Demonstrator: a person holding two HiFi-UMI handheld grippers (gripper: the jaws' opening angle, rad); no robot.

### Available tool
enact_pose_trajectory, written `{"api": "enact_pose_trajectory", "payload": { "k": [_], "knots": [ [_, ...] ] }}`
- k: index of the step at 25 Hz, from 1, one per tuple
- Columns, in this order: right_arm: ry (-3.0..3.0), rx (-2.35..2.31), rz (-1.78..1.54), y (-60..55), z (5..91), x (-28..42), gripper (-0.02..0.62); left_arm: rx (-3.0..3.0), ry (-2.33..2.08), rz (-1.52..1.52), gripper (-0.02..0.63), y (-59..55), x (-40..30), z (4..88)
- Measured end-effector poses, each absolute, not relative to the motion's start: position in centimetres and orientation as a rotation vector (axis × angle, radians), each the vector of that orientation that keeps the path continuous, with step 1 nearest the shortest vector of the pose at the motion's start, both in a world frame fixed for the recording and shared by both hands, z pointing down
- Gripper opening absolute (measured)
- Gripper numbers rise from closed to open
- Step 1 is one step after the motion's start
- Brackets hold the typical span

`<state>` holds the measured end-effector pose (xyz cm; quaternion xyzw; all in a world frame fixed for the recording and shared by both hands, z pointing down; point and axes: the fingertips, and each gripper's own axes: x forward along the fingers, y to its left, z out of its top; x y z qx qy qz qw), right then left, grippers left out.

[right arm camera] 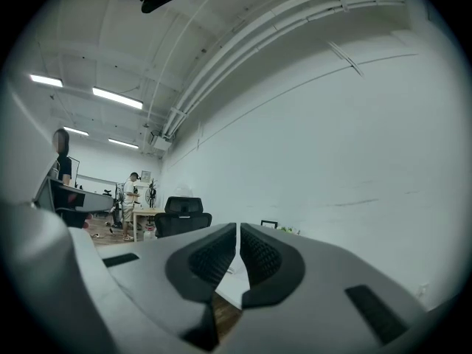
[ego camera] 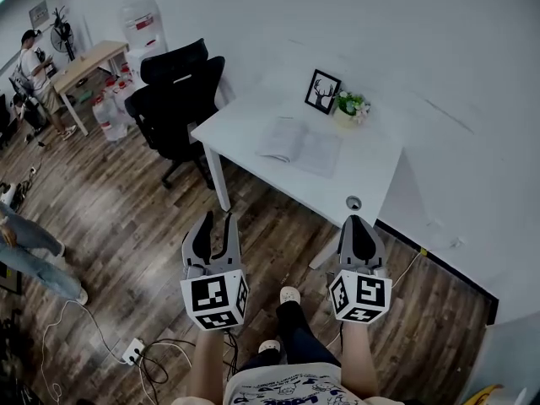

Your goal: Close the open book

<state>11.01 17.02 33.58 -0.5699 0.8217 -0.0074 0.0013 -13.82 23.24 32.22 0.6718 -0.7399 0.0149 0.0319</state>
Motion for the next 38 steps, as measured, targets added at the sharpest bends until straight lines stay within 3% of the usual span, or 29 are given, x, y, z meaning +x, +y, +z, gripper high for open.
{"api": "enact_pose_trajectory", "payload": {
  "k": [24,38],
  "knots": [
    [2.629,-1.642,-0.010,-6.7,31.9,9.4,0.037,1.975,-2.396,0.051,0.123,2.2,-14.8,30.6],
    [2.653,-1.634,-0.064,-13.5,33.5,8.3,0.037,1.931,-2.365,0.093,0.124,-4.2,-15.7,32.9]
  ]
}}
